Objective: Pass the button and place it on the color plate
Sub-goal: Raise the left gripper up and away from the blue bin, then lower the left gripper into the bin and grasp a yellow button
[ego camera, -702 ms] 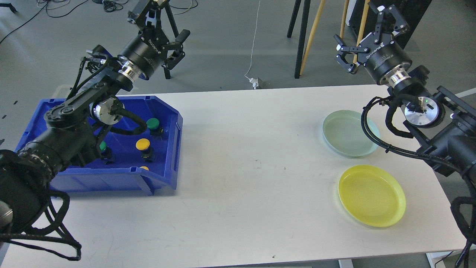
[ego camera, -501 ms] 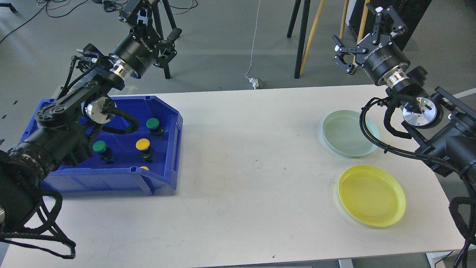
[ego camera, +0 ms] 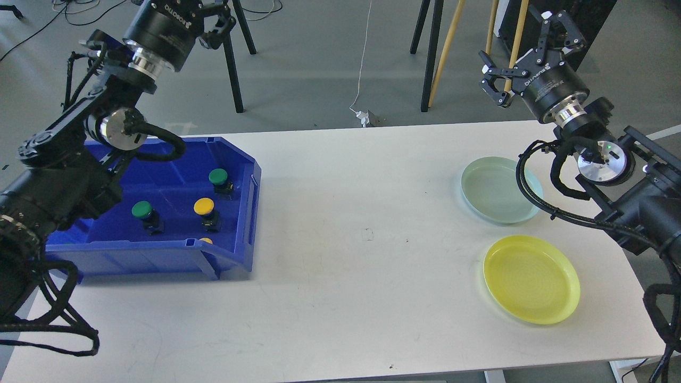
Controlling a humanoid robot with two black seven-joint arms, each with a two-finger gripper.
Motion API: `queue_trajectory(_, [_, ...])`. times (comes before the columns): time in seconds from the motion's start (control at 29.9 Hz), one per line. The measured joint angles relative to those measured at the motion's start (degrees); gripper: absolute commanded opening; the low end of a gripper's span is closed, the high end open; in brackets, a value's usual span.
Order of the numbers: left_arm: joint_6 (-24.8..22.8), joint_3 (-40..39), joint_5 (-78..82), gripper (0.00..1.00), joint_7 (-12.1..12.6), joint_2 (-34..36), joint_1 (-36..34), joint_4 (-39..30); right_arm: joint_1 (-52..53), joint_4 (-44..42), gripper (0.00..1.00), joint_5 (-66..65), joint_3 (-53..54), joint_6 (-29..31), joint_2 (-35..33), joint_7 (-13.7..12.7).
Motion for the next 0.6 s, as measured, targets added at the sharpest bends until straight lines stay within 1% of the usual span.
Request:
queue_trajectory(0.07, [0.0, 2.6, 2.5, 1.00, 0.0, 5.2, -0.4, -6.3, -0.7, 0.0, 0.99, 0.0, -0.1, 0.0, -0.3, -0.1])
queue_trajectory(0.13, [0.0, 7.9, 7.0, 0.99, 0.0, 10.7, -2.2, -11.5, -1.3, 0.2, 0.99, 0.0, -0.1, 0.0, -0.8, -0.2])
queue_trajectory(0.2, [0.0, 15.2, 13.0, 0.99, 0.0, 15.6, -5.8, -15.6, -1.6, 0.3, 0.99, 0.0, -0.1, 0.0, -1.5, -0.3])
queue_trajectory(0.27, [0.0, 26.2, 20.9, 0.99, 0.0, 19.3, -11.7, -18.3, -2.0, 0.4, 0.99, 0.0, -0.2, 0.0, -2.0, -0.3])
queue_trajectory(0.4, [0.0, 47.9, 36.8, 0.99, 0.0, 21.2, -23.8, -19.3, -3.0, 0.4, 0.99, 0.0, -0.2, 0.0, -2.4, -0.3])
queue_trajectory(0.47, [0.0, 57.2, 45.6, 0.99, 0.0, 20.9, -28.2, -19.3, -3.5, 0.4, 0.99, 0.0, -0.2, 0.0, -2.7, -0.3])
queue_trajectory(0.57, [0.0, 67.6, 56.9, 0.98, 0.0, 18.7, -31.1, -18.8, -4.1, 0.4, 0.99, 0.0, -0.2, 0.0, -3.0, -0.4])
queue_trajectory(0.6, [0.0, 69.6, 59.4, 0.98, 0.0, 17.9, -31.4, -18.3, -4.2, 0.4, 0.99, 0.0, -0.2, 0.0, -3.1, -0.4])
